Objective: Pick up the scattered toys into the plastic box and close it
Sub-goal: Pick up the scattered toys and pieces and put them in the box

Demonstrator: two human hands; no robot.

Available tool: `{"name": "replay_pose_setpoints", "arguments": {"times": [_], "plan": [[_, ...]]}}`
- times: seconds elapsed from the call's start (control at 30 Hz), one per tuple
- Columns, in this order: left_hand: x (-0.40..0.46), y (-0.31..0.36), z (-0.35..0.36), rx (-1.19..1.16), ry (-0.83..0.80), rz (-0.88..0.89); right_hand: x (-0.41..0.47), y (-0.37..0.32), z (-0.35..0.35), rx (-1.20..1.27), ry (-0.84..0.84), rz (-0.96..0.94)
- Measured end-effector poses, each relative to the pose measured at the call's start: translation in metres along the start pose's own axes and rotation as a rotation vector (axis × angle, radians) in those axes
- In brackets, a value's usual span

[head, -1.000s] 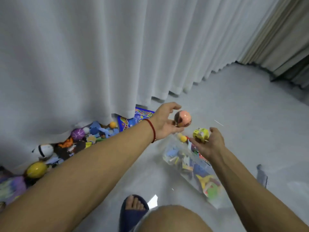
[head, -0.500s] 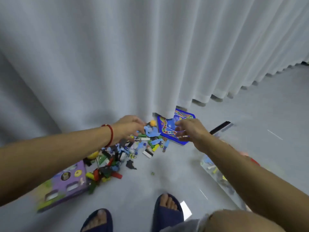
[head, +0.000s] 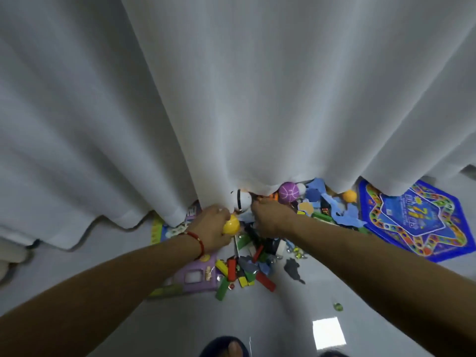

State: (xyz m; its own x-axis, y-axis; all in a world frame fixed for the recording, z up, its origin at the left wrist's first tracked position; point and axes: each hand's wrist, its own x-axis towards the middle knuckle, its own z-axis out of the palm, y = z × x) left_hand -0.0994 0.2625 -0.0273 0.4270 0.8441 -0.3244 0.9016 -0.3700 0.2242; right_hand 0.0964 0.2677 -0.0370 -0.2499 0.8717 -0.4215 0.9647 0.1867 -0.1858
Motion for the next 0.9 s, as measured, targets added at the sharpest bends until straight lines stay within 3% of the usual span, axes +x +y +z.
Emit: {"name": "replay_pose_setpoints", "arguments": {"times": [0.17, 0.3, 0.43, 0.67, 0.77, 0.83, 0.9], "plan": [[0.019, -0.013, 0.031, 0.04, 0.11, 0.098, 0.041, 0.0, 0.03, -0.11, 0.174, -0.066], [0.031, -0.02, 0.043, 0.038, 0.075, 0.097, 0.069, -0.014, 0.033, -0.145, 0.266, -0.029], [0.036, -0.022, 0.051, -0.019, 0.059, 0.082, 0.079, -0.022, 0.035, -0.1, 0.251, -0.006], [0.022, -0.009, 0.041, -0.221, 0.273, 0.14, 0.046, 0.012, 0.008, -0.016, 0.356, -0.158], [0.013, 0.013, 0.024, -0.413, 0.202, 0.018, -0.003, 0.035, -0.009, 0.021, 0.377, -0.155], [0.005, 0.046, 0.005, -0.725, 0.057, -0.14, -0.046, 0.053, -0.021, 0.004, 0.341, -0.166], [-0.004, 0.086, -0.01, -0.945, -0.053, -0.17, -0.096, 0.07, -0.032, 0.014, 0.321, -0.129]]}}
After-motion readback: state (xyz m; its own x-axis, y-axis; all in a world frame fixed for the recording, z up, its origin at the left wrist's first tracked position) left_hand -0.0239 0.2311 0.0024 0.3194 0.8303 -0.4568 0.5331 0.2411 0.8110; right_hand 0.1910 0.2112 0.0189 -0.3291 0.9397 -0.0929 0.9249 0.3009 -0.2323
